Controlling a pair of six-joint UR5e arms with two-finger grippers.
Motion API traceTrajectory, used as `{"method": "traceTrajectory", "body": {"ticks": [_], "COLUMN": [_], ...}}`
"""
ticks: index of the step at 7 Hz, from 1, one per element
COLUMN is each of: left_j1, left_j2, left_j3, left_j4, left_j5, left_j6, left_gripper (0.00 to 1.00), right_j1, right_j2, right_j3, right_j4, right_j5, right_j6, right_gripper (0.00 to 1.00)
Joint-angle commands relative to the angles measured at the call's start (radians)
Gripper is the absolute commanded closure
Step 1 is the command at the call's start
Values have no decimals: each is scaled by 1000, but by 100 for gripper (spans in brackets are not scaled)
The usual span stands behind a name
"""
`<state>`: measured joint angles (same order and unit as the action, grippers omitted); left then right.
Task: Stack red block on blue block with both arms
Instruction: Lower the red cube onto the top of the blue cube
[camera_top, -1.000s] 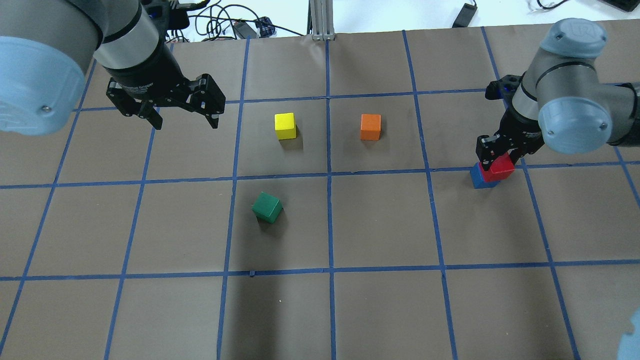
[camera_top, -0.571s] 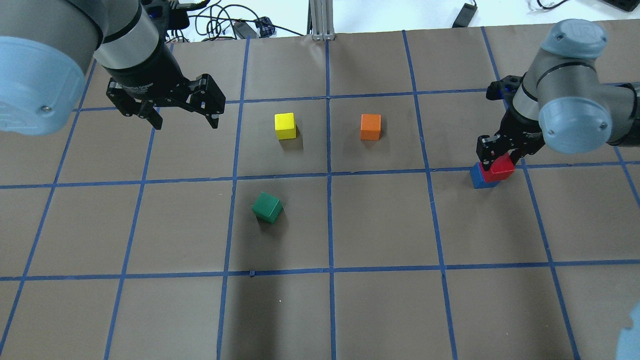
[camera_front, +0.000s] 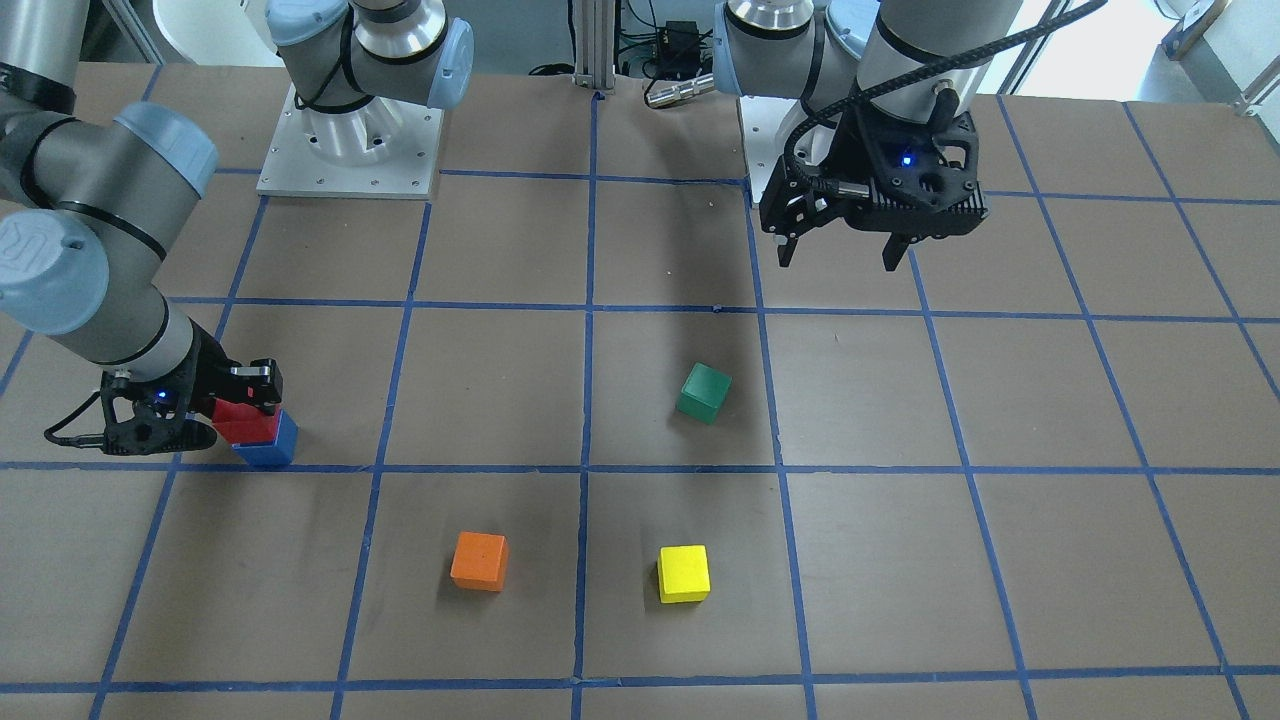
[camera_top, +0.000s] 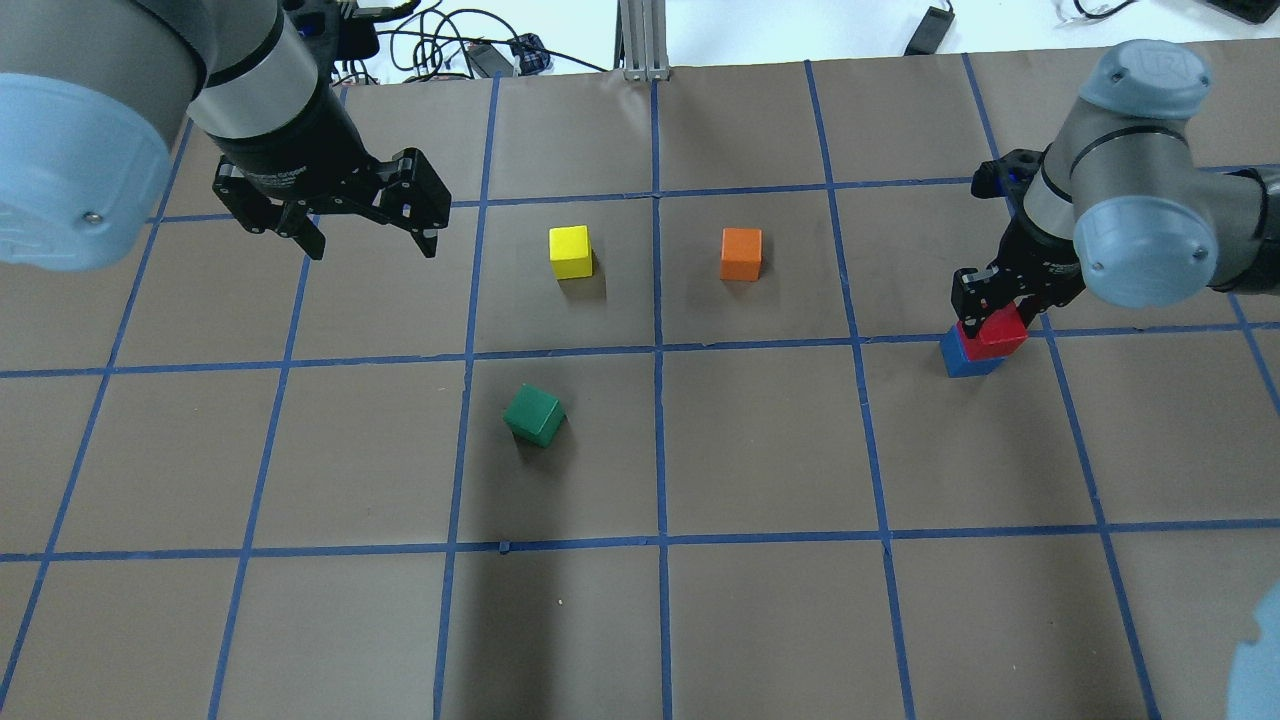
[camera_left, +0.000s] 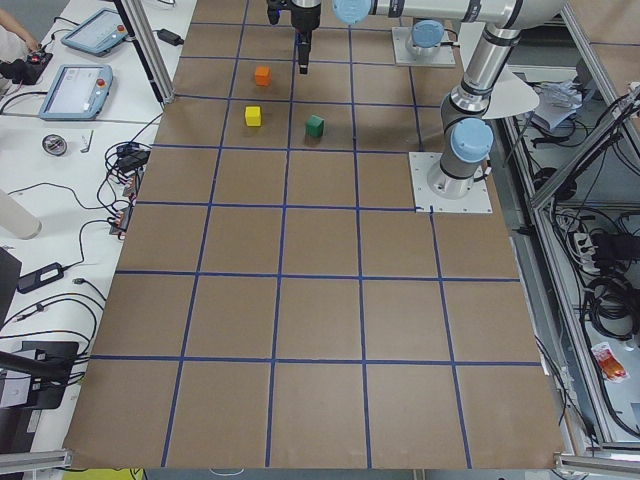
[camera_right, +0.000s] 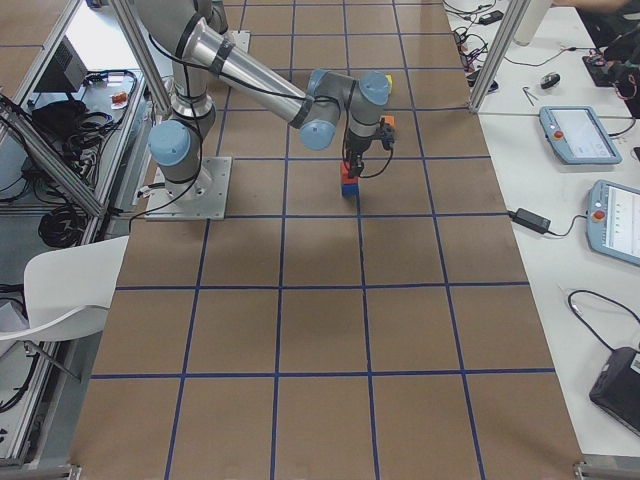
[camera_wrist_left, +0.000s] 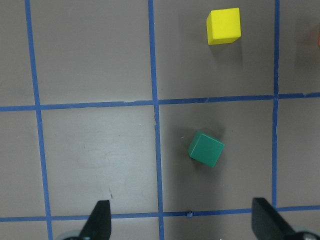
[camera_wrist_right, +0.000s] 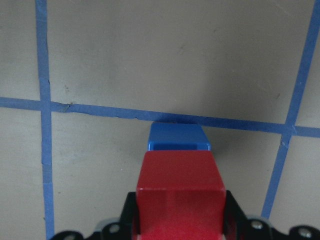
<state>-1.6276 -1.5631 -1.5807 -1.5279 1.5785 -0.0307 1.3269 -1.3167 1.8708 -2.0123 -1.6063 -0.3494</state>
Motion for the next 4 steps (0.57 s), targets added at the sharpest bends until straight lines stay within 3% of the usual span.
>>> {"method": "traceTrajectory", "body": {"ticks": [1, 2, 3, 4], "left_j1": [0, 0, 0, 0], "left_j2": [0, 0, 0, 0], "left_j3": [-1, -1, -1, -1], "left_j4": [0, 0, 0, 0], "left_j5": [0, 0, 0, 0], "left_j6": [0, 0, 0, 0], "left_gripper": [0, 0, 0, 0], "right_j1": [0, 0, 0, 0], "right_j2": [4, 4, 4, 4], "right_j3": [1, 1, 1, 1], "right_j4": [-6, -6, -6, -6], "right_j5": [0, -1, -3, -3], "right_j6": [1, 1, 1, 1], "right_gripper": [100, 100, 85, 34]}}
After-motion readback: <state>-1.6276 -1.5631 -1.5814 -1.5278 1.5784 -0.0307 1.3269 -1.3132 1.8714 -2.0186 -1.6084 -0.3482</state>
